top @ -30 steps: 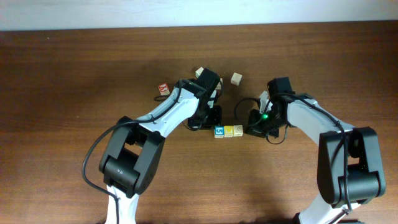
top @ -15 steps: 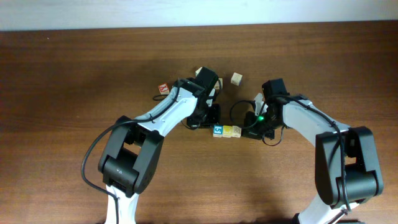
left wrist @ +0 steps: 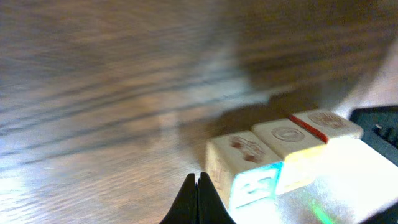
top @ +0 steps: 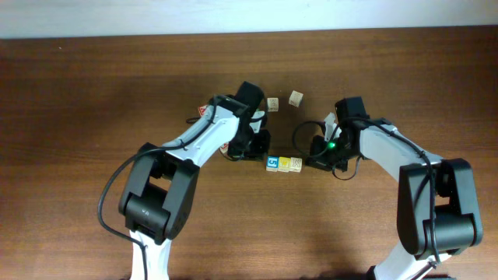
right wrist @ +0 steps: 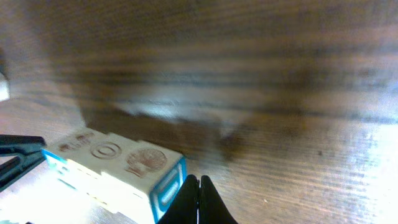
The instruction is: Rotate 3 blocks
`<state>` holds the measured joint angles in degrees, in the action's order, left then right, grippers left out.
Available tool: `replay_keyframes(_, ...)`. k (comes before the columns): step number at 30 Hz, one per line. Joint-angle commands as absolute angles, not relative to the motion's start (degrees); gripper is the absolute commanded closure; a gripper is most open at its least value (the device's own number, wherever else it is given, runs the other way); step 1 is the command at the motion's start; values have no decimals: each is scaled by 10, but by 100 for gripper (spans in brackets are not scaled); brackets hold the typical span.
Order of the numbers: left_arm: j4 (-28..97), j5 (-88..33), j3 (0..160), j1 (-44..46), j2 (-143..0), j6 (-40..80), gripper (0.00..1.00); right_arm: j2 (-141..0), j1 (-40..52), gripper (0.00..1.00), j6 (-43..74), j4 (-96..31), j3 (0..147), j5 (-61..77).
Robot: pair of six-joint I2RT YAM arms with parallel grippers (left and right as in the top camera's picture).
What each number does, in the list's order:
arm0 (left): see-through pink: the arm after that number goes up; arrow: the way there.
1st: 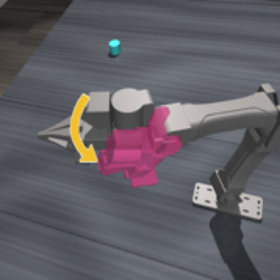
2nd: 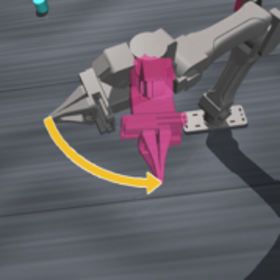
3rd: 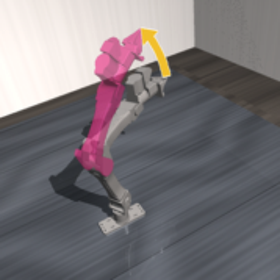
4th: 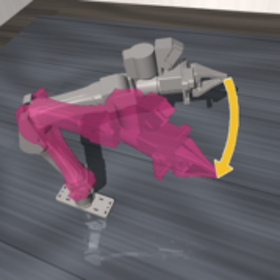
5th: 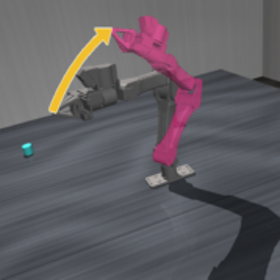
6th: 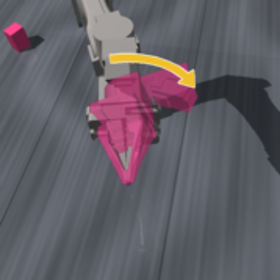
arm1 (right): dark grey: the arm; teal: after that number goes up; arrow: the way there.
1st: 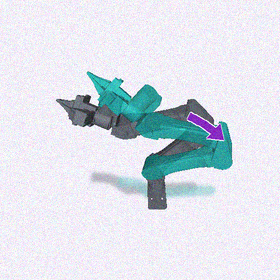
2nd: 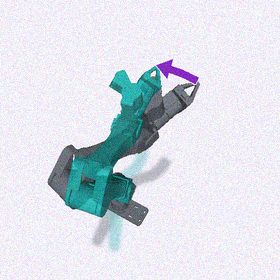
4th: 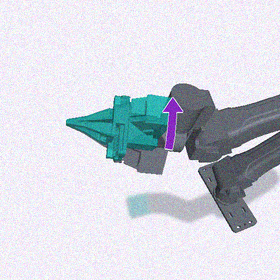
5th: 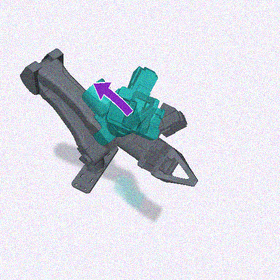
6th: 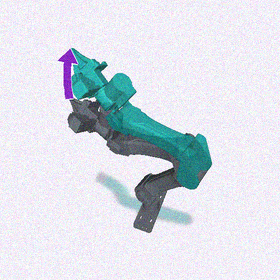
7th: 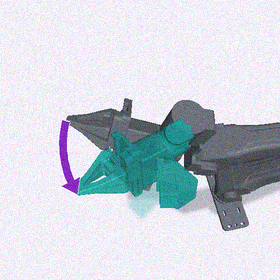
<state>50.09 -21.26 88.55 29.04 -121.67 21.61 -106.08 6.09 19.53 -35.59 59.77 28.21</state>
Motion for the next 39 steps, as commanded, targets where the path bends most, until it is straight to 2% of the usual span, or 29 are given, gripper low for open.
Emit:
replay_keyframes(1, 499, -229, 888, 291, -1221, 185, 100, -1066, 60, 96, 182, -333, 567, 306)
replay_keyframes(7, 500, -249, 888, 291, -1221, 133, 100, -1066, 60, 96, 167, -312, 558, 331)
replay_keyframes(17, 508, -247, 888, 291, -1221, 133, 100, -1064, 41, 96, 167, -308, 559, 385)
replay_keyframes(39, 503, -244, 887, 296, -1221, 134, 100, -1047, 42, 96, 152, -320, 559, 410)
